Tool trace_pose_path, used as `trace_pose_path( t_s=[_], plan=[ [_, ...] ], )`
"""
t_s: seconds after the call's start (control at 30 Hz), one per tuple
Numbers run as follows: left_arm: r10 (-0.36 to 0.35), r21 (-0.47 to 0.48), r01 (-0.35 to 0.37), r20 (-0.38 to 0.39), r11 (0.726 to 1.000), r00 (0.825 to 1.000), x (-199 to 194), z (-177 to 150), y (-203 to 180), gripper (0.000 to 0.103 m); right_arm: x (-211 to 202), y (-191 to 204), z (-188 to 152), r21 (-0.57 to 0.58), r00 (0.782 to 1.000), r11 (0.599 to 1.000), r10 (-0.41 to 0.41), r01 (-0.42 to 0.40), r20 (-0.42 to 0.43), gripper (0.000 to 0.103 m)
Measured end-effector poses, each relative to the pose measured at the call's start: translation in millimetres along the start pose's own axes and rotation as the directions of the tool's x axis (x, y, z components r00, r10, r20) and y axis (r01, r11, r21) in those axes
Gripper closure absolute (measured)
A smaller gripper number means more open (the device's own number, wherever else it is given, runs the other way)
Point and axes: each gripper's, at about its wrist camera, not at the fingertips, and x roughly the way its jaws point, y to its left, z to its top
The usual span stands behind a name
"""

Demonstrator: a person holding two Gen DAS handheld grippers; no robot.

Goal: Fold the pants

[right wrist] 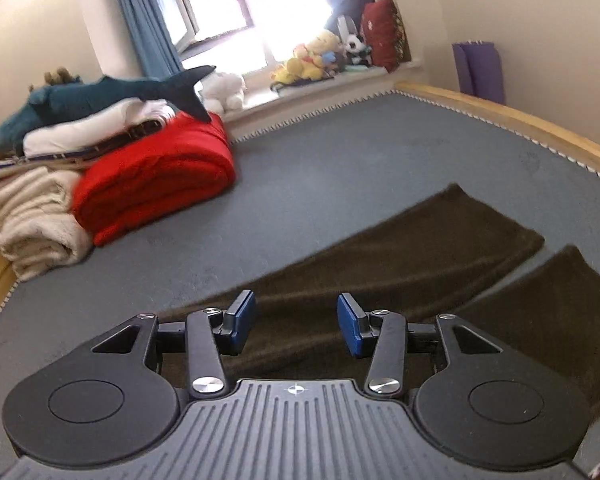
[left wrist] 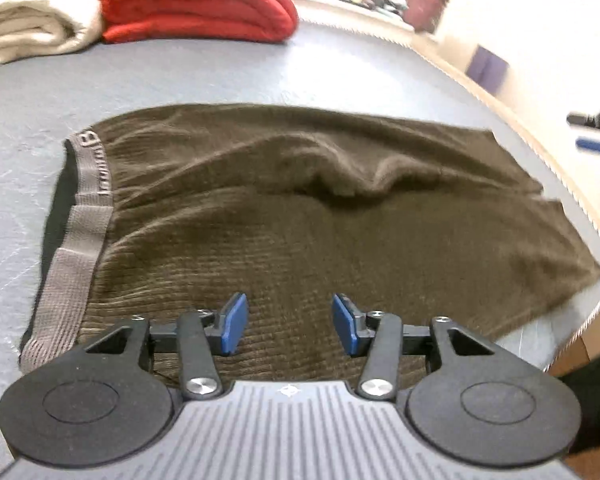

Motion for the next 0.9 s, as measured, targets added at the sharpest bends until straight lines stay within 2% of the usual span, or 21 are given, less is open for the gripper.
trace_pose_path(
  t_s=[0.13,0.33,0.47,0.6,0.73,0.83,0.9],
  plan=[
    [0.038,-0.021,-0.038,0.011,0.999,0.999,-13,-1,-4,0.048,7,22,-20,0.032,0.999,0.999,0.016,-0.014,-0.034,0.055],
    [0.085,-0.037,-0.084,0.027,0.996,0.996,-38,-8,-16,0.048,3,44,-47,0.005,0.998,1.000,0.028,-0.027,-0.065,0.055],
    [0.072,-0.085,-0.069,0.037,0.994,0.997,-60,-18,-22,0.041,7,52,-60,0.014,0.994,0.999,0.045,-0.044,-0.096,0.055],
    [0.065,-0.080,-0.061,0.059,0.995,0.996,-69,-27,-33,0.039,7,65,-75,-0.010,0.989,0.998,0.055,-0.057,-0.135,0.055],
    [0.103,-0.030,-0.100,0.119,0.995,0.988,-72,-26,-48,0.039,4,83,-77,-0.083,0.989,0.992,0.080,-0.090,-0.123,0.055],
    [0.122,0.016,-0.126,0.146,0.992,0.982,-87,-4,-59,0.039,5,95,-71,-0.160,0.992,0.982,0.086,-0.101,-0.097,0.055],
    [0.108,0.032,-0.120,0.253,0.992,0.961,-109,12,-63,0.037,6,99,-65,-0.188,0.992,0.976,0.092,-0.106,-0.081,0.056]
  ],
)
